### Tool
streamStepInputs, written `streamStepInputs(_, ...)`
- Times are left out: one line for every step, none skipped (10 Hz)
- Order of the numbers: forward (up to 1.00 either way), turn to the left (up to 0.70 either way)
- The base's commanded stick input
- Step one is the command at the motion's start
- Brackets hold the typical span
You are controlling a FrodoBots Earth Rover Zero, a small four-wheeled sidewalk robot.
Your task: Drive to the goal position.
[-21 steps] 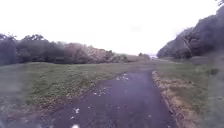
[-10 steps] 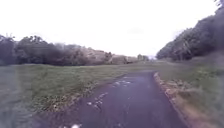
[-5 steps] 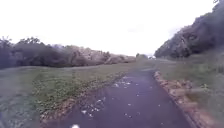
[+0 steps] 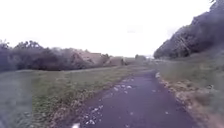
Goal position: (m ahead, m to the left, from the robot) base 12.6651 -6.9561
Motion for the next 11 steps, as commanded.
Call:
streamStepInputs(0.60,0.00)
streamStepInputs(0.60,-0.15)
streamStepInputs(0.60,-0.15)
streamStepInputs(0.60,-0.15)
streamStepInputs(0.60,-0.15)
streamStepInputs(0.60,-0.15)
streamStepInputs(0.60,-0.15)
streamStepInputs(0.60,-0.15)
streamStepInputs(0.60,-0.15)
streamStepInputs(0.60,-0.15)
streamStepInputs(0.60,-0.15)
